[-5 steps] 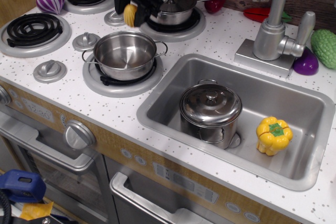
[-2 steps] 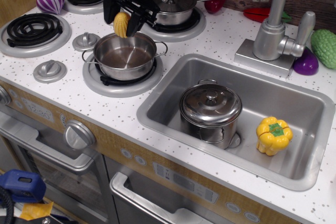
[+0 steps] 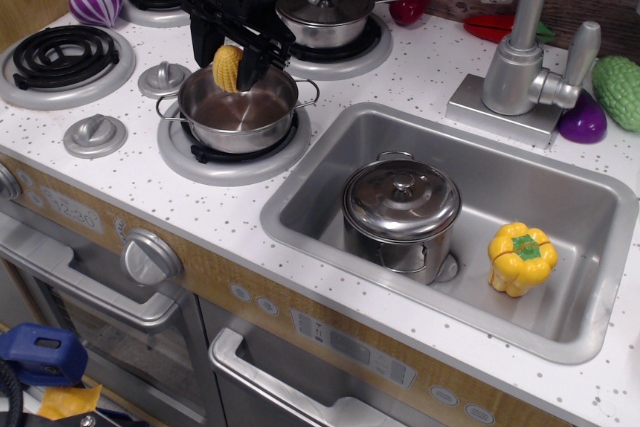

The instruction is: Put corn in pan which is on stove

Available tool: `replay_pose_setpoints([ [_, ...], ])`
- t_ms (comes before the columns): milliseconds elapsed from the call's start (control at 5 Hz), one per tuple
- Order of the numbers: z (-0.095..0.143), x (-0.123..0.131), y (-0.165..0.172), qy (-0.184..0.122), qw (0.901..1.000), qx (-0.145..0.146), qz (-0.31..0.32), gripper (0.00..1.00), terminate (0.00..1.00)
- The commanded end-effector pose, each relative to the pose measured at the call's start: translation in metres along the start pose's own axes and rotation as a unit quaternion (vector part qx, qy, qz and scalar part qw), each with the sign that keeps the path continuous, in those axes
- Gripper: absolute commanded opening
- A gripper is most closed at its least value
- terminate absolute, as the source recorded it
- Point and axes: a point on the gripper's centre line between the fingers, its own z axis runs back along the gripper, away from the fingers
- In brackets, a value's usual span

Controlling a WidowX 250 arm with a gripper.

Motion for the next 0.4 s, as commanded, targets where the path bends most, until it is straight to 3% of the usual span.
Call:
replay_pose_setpoints([
  [0, 0.0278, 0.005, 0.0125, -0.038, 0.9991, 0.011, 0.014, 1.0, 0.0],
  [200, 0.0278, 0.005, 0.0125, -0.038, 0.9991, 0.011, 0.014, 1.0, 1.0],
])
